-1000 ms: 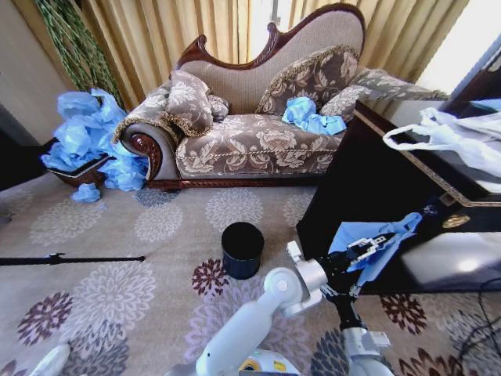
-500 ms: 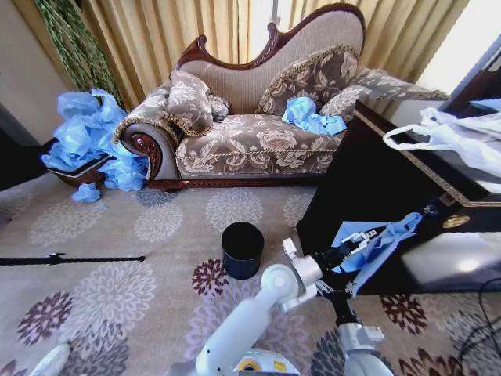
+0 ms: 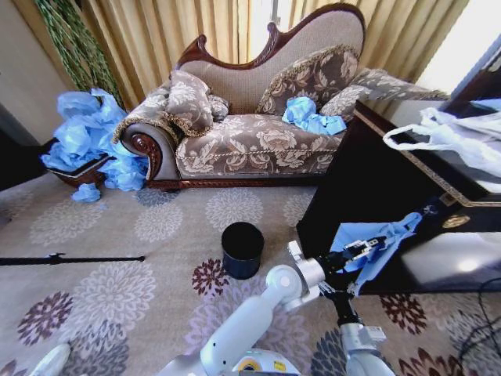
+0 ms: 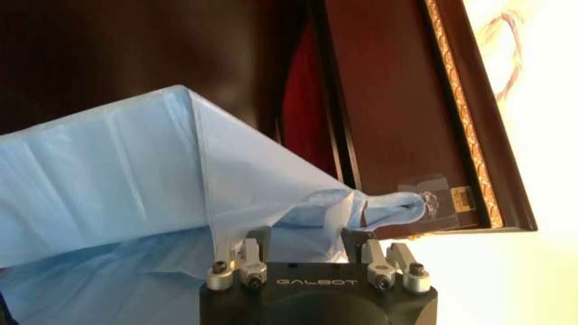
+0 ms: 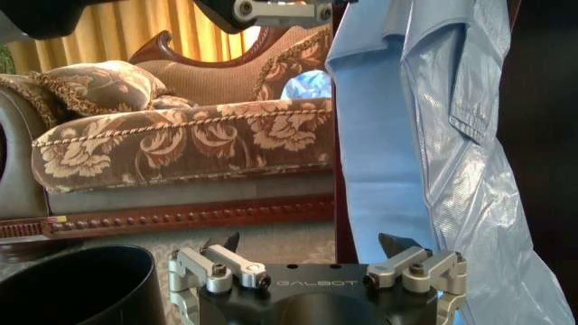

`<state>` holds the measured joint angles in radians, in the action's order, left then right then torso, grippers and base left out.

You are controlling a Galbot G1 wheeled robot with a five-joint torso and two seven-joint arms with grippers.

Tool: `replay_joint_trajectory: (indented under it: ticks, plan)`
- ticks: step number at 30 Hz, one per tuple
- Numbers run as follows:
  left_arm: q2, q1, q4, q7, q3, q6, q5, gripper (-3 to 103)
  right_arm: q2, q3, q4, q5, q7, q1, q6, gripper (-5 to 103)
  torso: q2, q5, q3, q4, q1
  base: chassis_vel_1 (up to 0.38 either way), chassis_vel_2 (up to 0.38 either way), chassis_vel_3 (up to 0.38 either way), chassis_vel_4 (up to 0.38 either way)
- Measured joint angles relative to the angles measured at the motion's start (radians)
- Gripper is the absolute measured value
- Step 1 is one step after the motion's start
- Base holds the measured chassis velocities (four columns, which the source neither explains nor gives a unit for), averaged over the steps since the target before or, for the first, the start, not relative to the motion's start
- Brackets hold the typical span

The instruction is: Place a garbage bag over the trash bin.

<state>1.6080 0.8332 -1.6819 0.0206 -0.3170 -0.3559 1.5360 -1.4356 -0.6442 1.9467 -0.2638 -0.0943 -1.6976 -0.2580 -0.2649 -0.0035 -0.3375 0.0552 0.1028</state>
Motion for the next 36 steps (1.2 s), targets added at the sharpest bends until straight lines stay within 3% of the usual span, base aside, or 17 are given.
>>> replay_joint_trajectory:
  ticks: [12, 34, 36]
  plan:
    - [0.000, -0.024, 0.033, 0.011, -0.002, 0.004, -0.016, 55, 0.006, 0.003, -0.003, 0.000, -0.002, 0.010, 0.001, 100, 0.000, 0.0000, 0.000, 0.0000, 0.000, 0.000, 0.000, 0.000, 0.000]
    - [0.000, -0.063, 0.044, 0.039, -0.017, 0.003, -0.016, 64, 0.011, 0.009, -0.021, 0.004, -0.009, 0.021, 0.001, 100, 0.000, 0.0000, 0.000, 0.0000, 0.000, 0.000, 0.000, 0.000, 0.000]
    - [0.000, -0.079, 0.051, 0.043, -0.024, 0.006, -0.014, 60, 0.013, 0.009, -0.021, 0.004, -0.009, 0.022, 0.001, 100, 0.000, 0.0000, 0.000, 0.0000, 0.000, 0.000, 0.000, 0.000, 0.000]
